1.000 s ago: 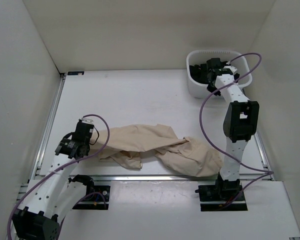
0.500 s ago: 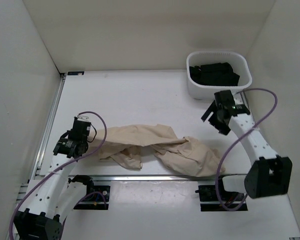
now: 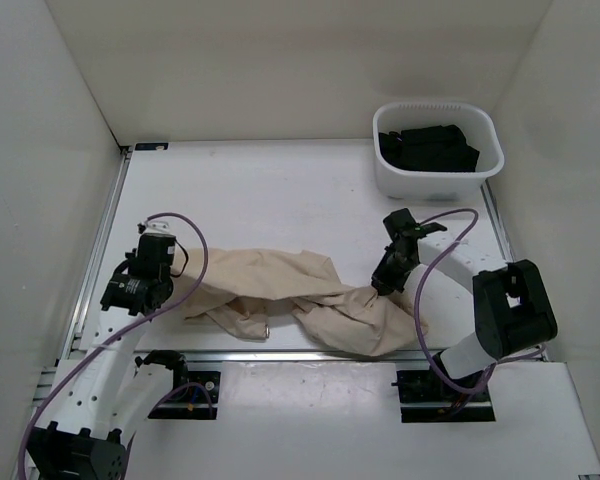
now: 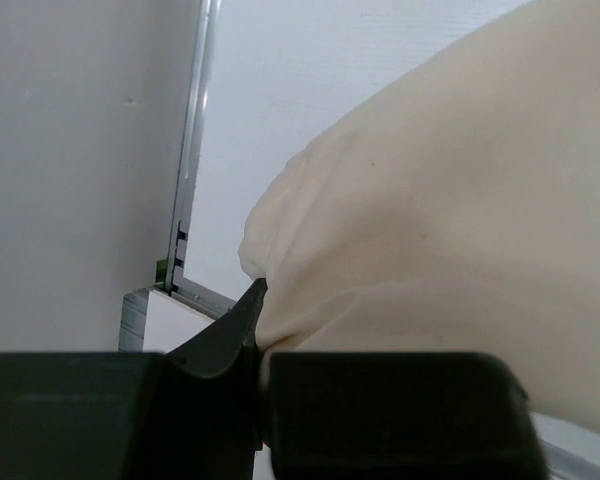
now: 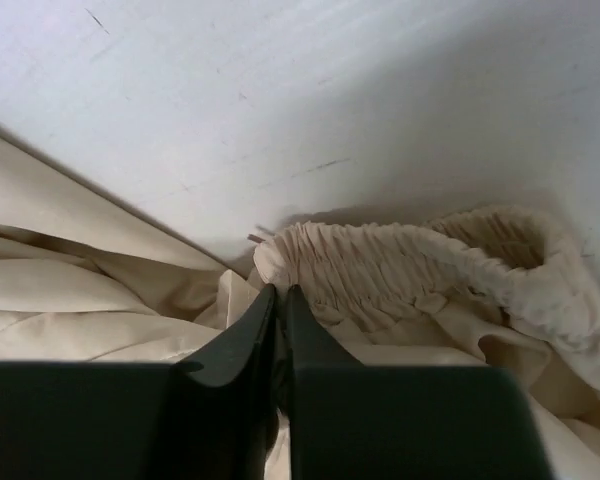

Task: Fold and stack the trousers
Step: Flatten the trousers out

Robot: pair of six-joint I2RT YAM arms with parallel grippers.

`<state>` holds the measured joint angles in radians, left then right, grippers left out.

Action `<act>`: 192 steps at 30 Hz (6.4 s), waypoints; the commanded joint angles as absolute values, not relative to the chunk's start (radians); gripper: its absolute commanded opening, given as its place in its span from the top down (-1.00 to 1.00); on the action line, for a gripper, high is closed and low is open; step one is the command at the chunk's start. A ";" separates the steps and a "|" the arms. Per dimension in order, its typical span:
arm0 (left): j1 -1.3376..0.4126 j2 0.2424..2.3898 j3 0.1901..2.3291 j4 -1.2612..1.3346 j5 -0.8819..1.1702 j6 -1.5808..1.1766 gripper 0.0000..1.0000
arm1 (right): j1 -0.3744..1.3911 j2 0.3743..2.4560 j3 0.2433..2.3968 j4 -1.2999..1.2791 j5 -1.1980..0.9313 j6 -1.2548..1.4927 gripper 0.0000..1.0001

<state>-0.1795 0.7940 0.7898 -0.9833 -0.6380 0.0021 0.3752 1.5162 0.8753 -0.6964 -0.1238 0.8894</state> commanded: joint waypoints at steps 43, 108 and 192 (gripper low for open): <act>0.064 0.701 0.589 -1.140 -0.327 0.000 0.72 | 0.411 0.991 0.750 -0.713 0.250 0.954 -0.87; 0.064 0.600 0.502 -0.970 -0.615 0.000 0.72 | -0.359 1.348 0.690 -0.875 0.358 0.779 0.23; 0.250 0.842 0.948 -1.316 -0.391 0.000 0.72 | 0.606 2.064 1.918 -1.031 0.301 0.408 -0.94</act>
